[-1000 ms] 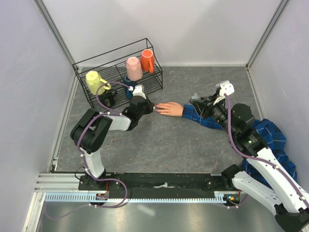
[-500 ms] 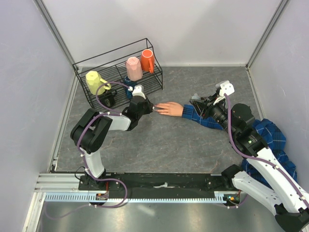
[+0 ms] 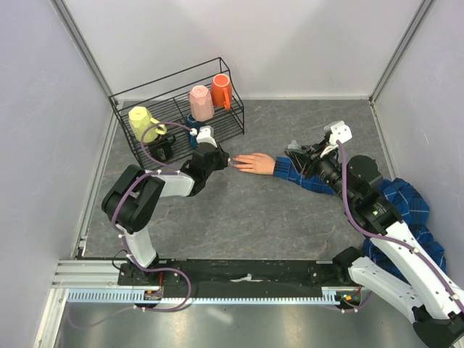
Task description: Paint the nails
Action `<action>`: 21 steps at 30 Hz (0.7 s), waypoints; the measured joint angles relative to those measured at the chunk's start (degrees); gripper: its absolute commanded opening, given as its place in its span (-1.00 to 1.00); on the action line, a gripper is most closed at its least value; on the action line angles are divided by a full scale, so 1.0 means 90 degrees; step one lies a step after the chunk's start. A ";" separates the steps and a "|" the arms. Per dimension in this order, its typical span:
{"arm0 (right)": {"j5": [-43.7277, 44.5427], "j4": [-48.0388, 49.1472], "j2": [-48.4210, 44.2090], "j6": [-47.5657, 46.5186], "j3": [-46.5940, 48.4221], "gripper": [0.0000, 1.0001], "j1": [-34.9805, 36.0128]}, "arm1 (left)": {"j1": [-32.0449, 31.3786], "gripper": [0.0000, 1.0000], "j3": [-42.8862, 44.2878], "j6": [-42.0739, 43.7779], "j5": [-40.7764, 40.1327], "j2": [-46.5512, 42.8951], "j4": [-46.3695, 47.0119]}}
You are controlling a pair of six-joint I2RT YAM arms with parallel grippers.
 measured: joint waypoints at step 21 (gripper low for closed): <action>-0.0027 0.0000 0.0000 0.0000 0.0000 -1.00 0.0000 | -0.0075 -0.97 0.0012 0.0000 0.0083 -0.0066 0.0039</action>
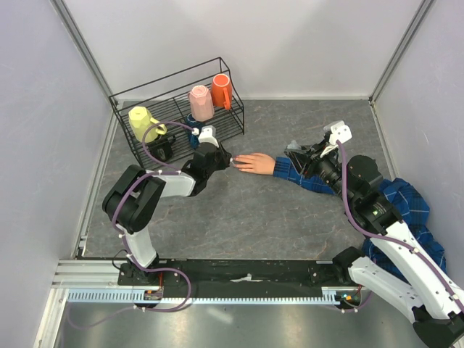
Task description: Paint the nails
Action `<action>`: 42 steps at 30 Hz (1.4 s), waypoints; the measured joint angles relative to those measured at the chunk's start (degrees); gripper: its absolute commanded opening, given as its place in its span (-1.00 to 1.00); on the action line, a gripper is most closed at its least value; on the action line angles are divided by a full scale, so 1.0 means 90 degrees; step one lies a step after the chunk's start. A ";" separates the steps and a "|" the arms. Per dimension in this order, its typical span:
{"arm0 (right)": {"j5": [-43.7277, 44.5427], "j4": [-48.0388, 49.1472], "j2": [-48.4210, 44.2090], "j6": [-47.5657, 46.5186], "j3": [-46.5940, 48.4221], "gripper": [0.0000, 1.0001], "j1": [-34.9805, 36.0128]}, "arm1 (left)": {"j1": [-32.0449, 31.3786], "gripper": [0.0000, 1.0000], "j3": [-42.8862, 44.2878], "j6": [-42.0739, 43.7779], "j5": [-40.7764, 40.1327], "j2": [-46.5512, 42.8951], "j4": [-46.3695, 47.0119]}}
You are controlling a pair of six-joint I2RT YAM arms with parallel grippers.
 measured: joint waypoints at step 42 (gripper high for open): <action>-0.0022 0.0000 0.0000 0.0000 0.0000 -1.00 0.0000 | -0.0002 -0.97 0.0155 -0.0002 0.0034 0.0216 -0.0160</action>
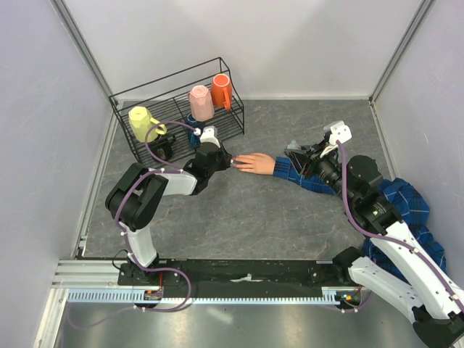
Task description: Paint the nails
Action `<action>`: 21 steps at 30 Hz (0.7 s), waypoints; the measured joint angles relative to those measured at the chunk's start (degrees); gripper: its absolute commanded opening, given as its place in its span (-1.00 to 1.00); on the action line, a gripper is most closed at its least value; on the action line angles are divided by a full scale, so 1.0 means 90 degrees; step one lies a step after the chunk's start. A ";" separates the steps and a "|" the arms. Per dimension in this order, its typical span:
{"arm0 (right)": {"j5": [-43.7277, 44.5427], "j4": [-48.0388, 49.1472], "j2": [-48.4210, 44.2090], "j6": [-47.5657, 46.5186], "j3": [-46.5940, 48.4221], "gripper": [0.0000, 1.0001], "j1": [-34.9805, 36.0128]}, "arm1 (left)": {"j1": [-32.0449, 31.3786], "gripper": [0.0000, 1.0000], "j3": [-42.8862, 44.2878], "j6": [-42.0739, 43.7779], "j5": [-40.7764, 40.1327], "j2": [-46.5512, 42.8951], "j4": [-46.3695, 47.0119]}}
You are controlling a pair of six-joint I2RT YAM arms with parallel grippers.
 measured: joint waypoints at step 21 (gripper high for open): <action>0.0000 0.0000 0.0000 0.0000 -0.0002 -1.00 0.0000 | 0.0005 -0.97 0.0000 0.0000 -0.0117 0.0000 -0.0136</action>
